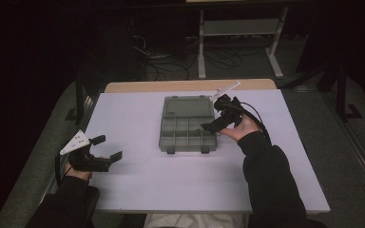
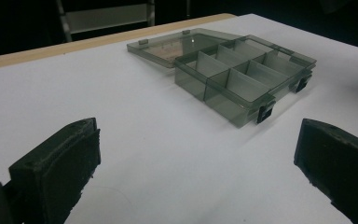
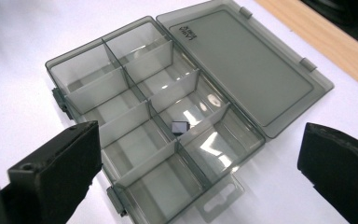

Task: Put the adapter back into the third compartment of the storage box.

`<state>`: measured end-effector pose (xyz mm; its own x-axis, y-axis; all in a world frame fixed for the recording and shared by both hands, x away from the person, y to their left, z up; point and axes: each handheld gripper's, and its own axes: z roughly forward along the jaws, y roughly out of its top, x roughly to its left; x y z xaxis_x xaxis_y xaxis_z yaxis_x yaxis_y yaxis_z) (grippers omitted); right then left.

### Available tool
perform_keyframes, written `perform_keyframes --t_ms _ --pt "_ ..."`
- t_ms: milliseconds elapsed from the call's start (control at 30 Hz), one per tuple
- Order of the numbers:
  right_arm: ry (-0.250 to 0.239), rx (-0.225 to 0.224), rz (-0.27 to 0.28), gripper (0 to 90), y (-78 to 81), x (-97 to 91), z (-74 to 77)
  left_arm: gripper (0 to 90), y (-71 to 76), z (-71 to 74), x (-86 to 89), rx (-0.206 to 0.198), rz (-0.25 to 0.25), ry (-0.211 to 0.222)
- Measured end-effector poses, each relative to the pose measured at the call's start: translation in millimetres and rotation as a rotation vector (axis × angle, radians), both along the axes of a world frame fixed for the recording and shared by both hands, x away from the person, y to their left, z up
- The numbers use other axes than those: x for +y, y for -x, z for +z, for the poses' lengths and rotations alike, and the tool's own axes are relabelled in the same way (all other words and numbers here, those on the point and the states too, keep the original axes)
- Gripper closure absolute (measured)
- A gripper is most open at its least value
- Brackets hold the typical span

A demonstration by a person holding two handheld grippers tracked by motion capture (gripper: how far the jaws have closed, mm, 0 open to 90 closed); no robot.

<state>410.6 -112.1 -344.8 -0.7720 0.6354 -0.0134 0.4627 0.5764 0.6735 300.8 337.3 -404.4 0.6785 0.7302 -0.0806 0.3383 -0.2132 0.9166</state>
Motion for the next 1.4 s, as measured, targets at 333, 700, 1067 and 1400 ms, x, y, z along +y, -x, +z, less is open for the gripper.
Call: perform_keyframes --t_ms 333,700,1067,1400 --pt "-0.033 -0.011 -0.024 0.0 12.6 -19.8 -0.7 0.0 0.0 0.0 0.0 -0.001 0.001 -0.001" --pt "-0.073 -0.018 -0.043 0.0 22.5 -35.7 -5.0 0.0 0.0 -0.1 -0.2 0.0 0.003 -0.002" --pt "-0.091 -0.027 -0.033 0.0 36.5 -41.8 -11.1 0.0 1.0 0.4 -4.0 -0.014 -0.006 -0.044" --pt "-0.117 -0.043 -0.033 0.0 54.3 -54.9 -15.4 0.0 0.7 0.4 -2.9 -0.012 -0.008 -0.036"
